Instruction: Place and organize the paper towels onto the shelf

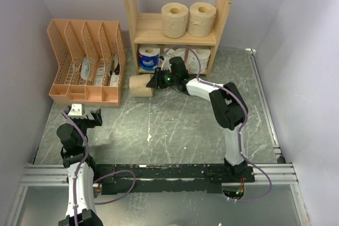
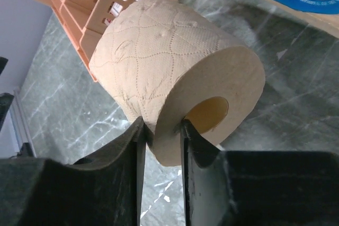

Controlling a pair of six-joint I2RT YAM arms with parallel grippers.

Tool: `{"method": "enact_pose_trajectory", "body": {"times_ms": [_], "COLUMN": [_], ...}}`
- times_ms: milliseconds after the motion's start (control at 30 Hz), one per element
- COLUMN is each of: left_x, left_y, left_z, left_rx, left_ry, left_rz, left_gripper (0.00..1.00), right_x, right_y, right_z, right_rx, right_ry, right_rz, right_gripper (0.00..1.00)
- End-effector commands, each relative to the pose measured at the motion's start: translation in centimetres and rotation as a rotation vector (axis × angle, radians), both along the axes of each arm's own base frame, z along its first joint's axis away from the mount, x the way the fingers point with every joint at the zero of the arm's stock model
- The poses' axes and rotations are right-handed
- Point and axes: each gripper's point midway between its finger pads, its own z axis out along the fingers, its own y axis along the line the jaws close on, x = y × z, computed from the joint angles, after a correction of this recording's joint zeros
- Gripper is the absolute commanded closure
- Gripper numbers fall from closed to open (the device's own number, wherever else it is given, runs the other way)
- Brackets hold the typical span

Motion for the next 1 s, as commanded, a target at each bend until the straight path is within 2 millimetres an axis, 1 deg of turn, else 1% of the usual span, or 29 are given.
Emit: {"method": "enact_pose_trajectory", "body": {"times_ms": [0,33,67,100,167,200,300,433,533,600,633,700,767,833,900,967], "left_x": [-0.6,-0.6,-0.6,-0.6,-0.6,-0.6,-0.6,-0.6,-0.6,-0.6,-0.6,-0.6,-0.6,-0.6,-0.6,-0.6], "left_y": [-0.5,-0.5,-0.5,-0.4,-0.5,-0.5,-0.5,-0.5,-0.5,-0.5,-0.5,-0.5,-0.5,-0.5,-0.5,-0.5], "left_z": [-3.2,-3.3,-3.2,-3.2,-3.2,-3.2,-3.2,-3.2,-3.2,-3.2,-3.2,-3.2,-3.3,-3.2,-3.2,-3.2], "left_rx": [-0.020,-0.020,-0.019,-0.019,-0.019,-0.019,-0.019,-0.020,-0.021,-0.019,-0.019,-0.019,-0.020,-0.019,-0.019,-0.019], "left_ry": [0.047,0.048,0.046,0.045,0.046,0.046,0.045,0.047,0.047,0.046,0.046,0.045,0.048,0.047,0.048,0.047], "left_rz": [-0.012,-0.012,-0.013,-0.011,-0.014,-0.013,-0.014,-0.014,-0.015,-0.013,-0.013,-0.014,-0.013,-0.012,-0.012,-0.013], "left_gripper": [0.00,0.00,0.00,0.00,0.00,0.00,0.00,0.00,0.00,0.00,0.00,0.00,0.00,0.00,0.00,0.00], "right_x": [-1.1,-1.4,-1.8,-2.1,-2.6,-2.9,-3.6,-4.2,-4.6,-4.8,-5.0,-5.3,-4.9,-4.8,-5.1,-5.4], "right_y": [1.0,1.0,1.0,0.7,0.0,-0.3,-1.5,-2.9,-3.5,-3.7,-3.8,-3.7,-3.6,-3.6,-3.5,-3.3], "right_z": [2.4,2.9,3.1,4.0,5.1,6.1,7.8,10.7,13.2,15.2,16.6,18.8,21.3,23.7,25.3,27.1], "right_rx": [0.072,0.075,0.066,0.060,0.017,-0.001,-0.084,-0.295,-0.527,-0.668,-0.720,-0.806,-0.878,-0.928,-0.966,-0.960], "right_ry": [-0.068,-0.086,-0.104,-0.137,-0.209,-0.255,-0.349,-0.559,-0.783,-0.947,-1.020,-1.098,-1.164,-1.235,-1.294,-1.355], "right_rz": [0.094,0.119,0.147,0.168,0.205,0.223,0.288,0.380,0.423,0.445,0.462,0.519,0.528,0.534,0.571,0.593], "right_gripper": [0.87,0.97,1.00,1.00,1.00,1.00,1.00,1.00,1.00,1.00,1.00,1.00,1.00,1.00,1.00,1.00]}}
